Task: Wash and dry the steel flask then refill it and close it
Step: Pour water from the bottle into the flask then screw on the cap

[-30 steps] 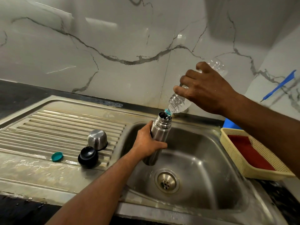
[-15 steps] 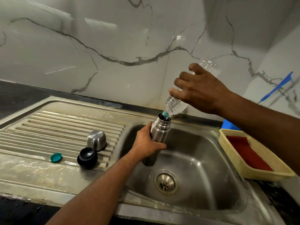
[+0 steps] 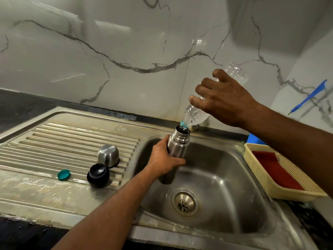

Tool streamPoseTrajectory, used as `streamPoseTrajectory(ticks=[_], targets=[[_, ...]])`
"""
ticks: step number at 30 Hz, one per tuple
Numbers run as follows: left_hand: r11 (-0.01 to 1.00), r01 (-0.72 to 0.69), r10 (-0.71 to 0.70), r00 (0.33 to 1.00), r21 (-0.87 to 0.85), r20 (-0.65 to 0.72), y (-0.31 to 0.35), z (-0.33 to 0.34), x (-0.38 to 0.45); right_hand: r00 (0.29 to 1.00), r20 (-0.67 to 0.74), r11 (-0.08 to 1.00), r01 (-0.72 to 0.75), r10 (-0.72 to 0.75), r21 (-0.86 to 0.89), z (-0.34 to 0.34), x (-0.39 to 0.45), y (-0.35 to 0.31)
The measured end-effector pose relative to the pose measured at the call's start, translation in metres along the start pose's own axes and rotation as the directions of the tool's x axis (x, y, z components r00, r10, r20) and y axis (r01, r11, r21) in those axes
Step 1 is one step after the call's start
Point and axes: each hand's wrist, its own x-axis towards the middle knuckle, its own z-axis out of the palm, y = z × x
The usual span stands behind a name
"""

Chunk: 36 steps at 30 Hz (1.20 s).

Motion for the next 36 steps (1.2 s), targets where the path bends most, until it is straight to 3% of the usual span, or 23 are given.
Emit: streamPoseTrajectory(ticks=[36], targets=[[0.999,0.029,-0.028,0.998,0.022,-0.052,0.003,0.000,-0.002,0.994,-0.012,0.985,0.110,-0.113,-0.135,-0.008,0.012,0.004]])
